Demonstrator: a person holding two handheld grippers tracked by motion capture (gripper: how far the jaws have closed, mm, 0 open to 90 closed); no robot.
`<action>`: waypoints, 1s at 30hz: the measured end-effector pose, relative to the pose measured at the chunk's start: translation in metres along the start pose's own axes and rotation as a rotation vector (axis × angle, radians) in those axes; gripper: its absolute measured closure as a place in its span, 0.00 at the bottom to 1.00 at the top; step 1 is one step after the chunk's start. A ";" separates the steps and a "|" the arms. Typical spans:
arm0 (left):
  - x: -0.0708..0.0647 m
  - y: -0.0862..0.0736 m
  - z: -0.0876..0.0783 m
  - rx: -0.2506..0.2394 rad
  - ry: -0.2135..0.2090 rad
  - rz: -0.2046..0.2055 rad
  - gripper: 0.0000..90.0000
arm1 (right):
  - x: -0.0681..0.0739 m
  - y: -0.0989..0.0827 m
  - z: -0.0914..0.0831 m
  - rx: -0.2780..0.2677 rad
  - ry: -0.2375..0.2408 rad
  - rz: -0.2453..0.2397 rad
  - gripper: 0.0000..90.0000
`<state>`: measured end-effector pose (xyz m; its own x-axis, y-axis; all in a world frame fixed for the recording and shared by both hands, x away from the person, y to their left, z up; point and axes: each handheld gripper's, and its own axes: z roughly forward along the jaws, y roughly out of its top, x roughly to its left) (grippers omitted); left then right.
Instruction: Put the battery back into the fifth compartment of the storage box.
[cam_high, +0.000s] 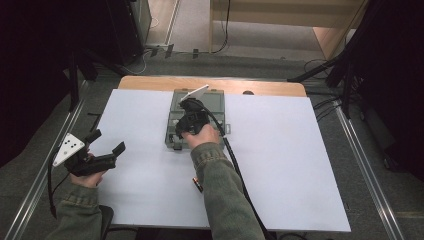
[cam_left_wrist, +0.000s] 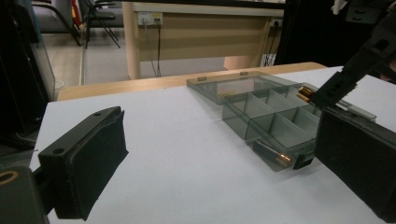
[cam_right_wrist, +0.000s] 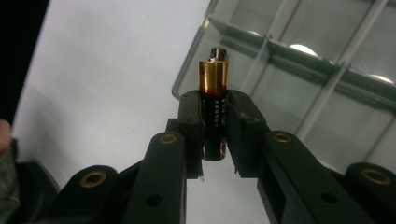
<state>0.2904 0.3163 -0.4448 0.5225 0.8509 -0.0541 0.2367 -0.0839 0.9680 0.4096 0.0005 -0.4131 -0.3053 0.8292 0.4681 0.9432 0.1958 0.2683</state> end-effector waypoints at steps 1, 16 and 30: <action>0.000 0.000 0.000 -0.001 -0.001 0.000 0.03 | 0.000 0.000 0.000 0.000 0.000 0.000 0.86; 0.002 0.001 0.000 -0.007 0.002 -0.006 0.03 | 0.000 0.016 0.016 0.014 -0.008 0.062 0.85; 0.001 0.000 0.000 -0.003 -0.001 -0.007 0.03 | 0.002 0.013 0.013 -0.038 -0.037 0.050 0.39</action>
<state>0.2917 0.3172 -0.4447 0.5221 0.8507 -0.0611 0.2378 -0.0763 0.9683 0.4231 0.0118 -0.4200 -0.2527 0.8562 0.4507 0.9513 0.1348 0.2774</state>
